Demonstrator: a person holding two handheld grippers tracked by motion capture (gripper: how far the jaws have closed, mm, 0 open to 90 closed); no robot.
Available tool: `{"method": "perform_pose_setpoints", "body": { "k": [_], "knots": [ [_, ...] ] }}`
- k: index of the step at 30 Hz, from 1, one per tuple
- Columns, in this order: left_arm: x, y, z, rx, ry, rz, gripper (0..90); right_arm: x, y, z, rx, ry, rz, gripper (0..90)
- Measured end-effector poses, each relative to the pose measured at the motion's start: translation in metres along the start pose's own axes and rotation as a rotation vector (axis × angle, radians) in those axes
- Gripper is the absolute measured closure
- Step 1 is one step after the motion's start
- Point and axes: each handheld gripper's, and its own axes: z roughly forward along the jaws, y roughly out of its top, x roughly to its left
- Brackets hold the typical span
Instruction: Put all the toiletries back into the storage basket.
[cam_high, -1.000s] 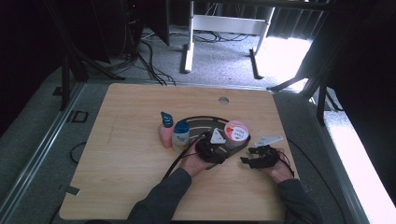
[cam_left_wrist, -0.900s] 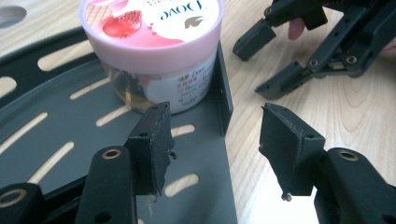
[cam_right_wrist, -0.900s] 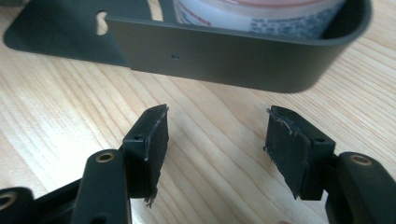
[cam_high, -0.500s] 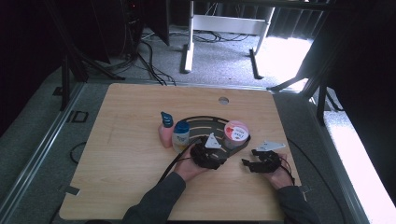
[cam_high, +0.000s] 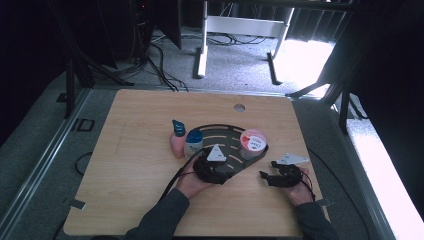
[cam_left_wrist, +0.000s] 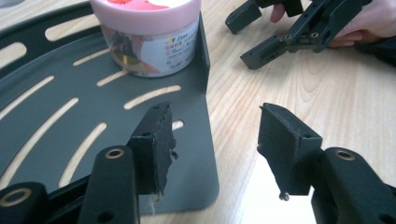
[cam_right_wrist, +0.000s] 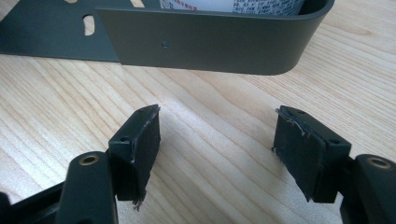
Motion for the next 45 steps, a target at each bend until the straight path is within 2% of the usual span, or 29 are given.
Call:
{"method": "perform_pose_setpoints", "body": {
  "k": [8,27,37,45],
  "knots": [
    [0.003,-0.013,-0.015,0.008,0.009,-0.014,46.1,0.0,0.0,0.0,0.0,-0.001,0.004,31.0],
    [0.013,-0.028,-0.055,0.006,0.048,-0.024,47.1,0.0,0.0,0.0,0.001,0.003,0.002,30.1],
    [0.017,-0.03,-0.074,0.021,0.068,-0.014,49.3,0.0,0.0,0.0,0.001,0.003,0.003,30.1],
    [0.024,-0.029,-0.088,-0.001,0.094,-0.028,49.6,0.0,0.0,0.0,0.002,0.003,0.004,30.0]
  ]
}}
